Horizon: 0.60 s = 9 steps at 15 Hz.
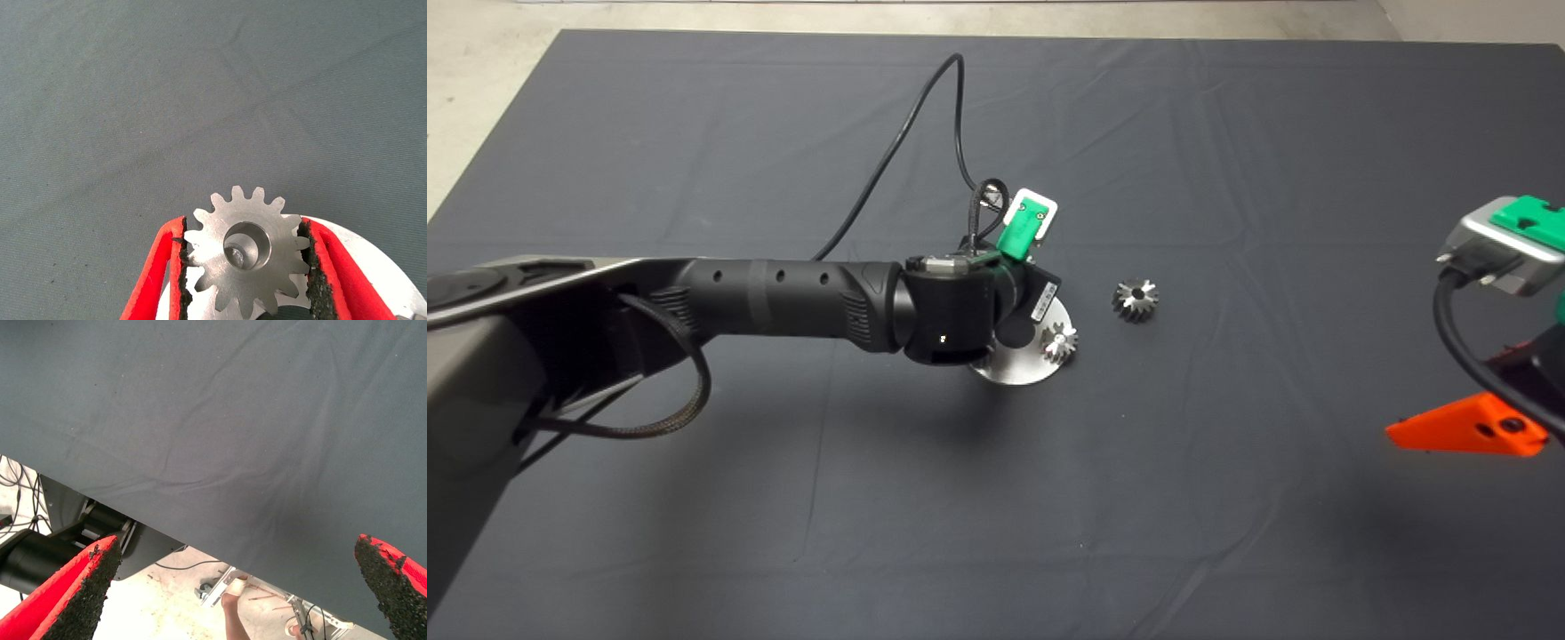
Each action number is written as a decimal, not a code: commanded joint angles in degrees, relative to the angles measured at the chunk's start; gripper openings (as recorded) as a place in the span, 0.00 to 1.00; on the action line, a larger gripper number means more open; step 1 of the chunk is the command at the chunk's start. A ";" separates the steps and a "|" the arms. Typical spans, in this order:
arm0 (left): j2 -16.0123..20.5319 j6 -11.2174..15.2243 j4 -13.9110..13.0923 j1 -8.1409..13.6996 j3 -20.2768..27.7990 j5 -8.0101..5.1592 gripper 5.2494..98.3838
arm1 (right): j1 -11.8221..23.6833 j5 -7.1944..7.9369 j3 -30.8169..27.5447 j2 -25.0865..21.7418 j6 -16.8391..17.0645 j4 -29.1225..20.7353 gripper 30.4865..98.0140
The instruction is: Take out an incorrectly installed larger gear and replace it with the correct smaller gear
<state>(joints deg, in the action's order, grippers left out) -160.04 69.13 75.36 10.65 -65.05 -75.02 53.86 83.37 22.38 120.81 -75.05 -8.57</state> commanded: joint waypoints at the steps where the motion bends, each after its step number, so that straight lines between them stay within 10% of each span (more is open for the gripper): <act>1: -0.06 -0.40 0.63 0.60 -0.35 0.58 0.29 | 1.25 -0.14 -0.25 0.09 -0.36 -1.80 0.92; 9: 0.03 -0.40 0.66 0.42 -1.02 0.58 0.29 | 1.25 -0.14 -0.25 0.09 -0.36 -1.80 0.92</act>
<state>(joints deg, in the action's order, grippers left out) -160.01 69.13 75.39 10.65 -65.55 -74.50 53.86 83.37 22.38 120.81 -75.05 -8.57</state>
